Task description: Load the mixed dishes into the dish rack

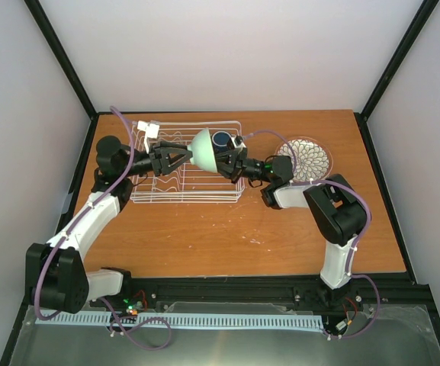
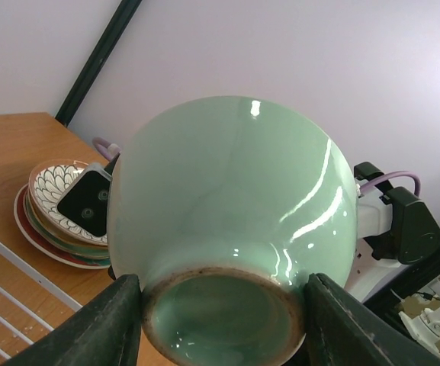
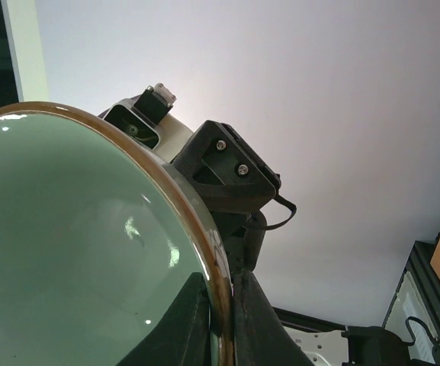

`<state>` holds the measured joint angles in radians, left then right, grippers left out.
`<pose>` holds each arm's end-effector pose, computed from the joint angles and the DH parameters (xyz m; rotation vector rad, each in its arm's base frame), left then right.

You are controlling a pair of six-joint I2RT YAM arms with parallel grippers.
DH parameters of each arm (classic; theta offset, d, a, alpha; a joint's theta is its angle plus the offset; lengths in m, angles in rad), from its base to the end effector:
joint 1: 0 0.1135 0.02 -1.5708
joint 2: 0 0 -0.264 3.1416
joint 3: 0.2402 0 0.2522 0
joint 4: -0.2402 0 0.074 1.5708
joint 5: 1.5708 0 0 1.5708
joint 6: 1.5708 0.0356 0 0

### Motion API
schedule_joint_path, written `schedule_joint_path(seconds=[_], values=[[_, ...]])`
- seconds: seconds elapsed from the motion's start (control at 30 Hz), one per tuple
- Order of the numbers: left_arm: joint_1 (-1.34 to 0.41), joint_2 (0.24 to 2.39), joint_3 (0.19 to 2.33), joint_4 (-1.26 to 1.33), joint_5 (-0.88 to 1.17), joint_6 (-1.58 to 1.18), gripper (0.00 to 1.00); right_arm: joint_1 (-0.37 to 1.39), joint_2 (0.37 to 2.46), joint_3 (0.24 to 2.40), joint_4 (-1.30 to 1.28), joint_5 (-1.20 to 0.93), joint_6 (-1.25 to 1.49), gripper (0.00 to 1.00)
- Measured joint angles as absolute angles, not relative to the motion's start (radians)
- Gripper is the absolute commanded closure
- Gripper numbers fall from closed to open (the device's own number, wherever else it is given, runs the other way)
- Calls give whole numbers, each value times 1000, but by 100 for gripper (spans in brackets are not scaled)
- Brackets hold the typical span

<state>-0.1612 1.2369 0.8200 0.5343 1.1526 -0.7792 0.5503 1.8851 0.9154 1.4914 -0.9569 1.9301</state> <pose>0.2609 -0.0754 0.3289 0.5543 1.6600 -1.5386 0.3015 0.2191 0.2436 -0.0752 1.8376 2.4693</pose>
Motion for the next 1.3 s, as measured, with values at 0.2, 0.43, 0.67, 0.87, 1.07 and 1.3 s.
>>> schedule_joint_path(seconds=[0.2,0.43,0.67,0.87,1.07,1.3], values=[[-160,1237,812,550,1151,-786,41,550,1897,926,1492,-955,1927,97],[-155,1236,792,569,1141,-793,51,550,1917,942,1491,-960,1922,97],[-152,1224,780,587,1125,-794,91,546,1920,957,1488,-963,1905,97],[-146,1223,781,567,1113,-786,99,538,1930,960,1489,-949,1888,97],[-153,1223,781,514,1130,-780,99,529,1966,961,1492,-915,1893,97],[-154,1223,781,492,1140,-767,45,526,1990,962,1489,-893,1909,97]])
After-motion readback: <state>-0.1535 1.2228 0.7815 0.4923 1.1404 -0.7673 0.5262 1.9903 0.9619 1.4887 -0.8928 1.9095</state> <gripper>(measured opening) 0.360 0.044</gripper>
